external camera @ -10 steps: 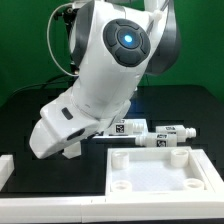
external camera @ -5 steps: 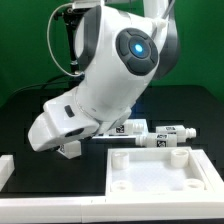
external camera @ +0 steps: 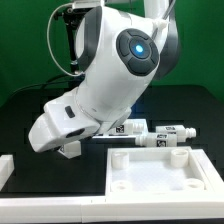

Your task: Assemble one leg

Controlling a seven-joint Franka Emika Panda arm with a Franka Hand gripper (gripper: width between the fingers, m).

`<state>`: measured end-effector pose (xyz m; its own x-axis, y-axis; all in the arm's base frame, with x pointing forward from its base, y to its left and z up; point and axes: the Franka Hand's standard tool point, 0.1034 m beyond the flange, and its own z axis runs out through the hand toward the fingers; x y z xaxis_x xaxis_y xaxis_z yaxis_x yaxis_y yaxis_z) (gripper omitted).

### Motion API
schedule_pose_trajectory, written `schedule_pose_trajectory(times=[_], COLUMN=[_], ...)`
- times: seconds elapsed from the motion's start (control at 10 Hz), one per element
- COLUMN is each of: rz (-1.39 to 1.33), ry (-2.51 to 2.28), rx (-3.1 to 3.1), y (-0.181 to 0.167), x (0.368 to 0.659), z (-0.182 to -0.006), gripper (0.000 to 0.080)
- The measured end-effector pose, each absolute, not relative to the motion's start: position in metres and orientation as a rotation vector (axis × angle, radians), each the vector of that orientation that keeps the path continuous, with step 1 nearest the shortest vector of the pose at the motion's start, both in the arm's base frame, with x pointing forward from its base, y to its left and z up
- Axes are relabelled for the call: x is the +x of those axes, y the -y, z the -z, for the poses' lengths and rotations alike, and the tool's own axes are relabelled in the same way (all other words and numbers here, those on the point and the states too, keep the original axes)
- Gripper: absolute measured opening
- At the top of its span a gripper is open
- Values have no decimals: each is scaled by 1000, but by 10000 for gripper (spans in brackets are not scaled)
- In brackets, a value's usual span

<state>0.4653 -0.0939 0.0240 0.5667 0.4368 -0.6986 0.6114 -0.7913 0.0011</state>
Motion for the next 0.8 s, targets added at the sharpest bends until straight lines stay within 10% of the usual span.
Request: schedule_pose_trajectory(times=[0.7,0.8], rz=[1108,1108], ry=[-801,-801], rx=[2483,2483], y=[98,98], x=[453,453], z=[-7,-7], gripper=[649,525])
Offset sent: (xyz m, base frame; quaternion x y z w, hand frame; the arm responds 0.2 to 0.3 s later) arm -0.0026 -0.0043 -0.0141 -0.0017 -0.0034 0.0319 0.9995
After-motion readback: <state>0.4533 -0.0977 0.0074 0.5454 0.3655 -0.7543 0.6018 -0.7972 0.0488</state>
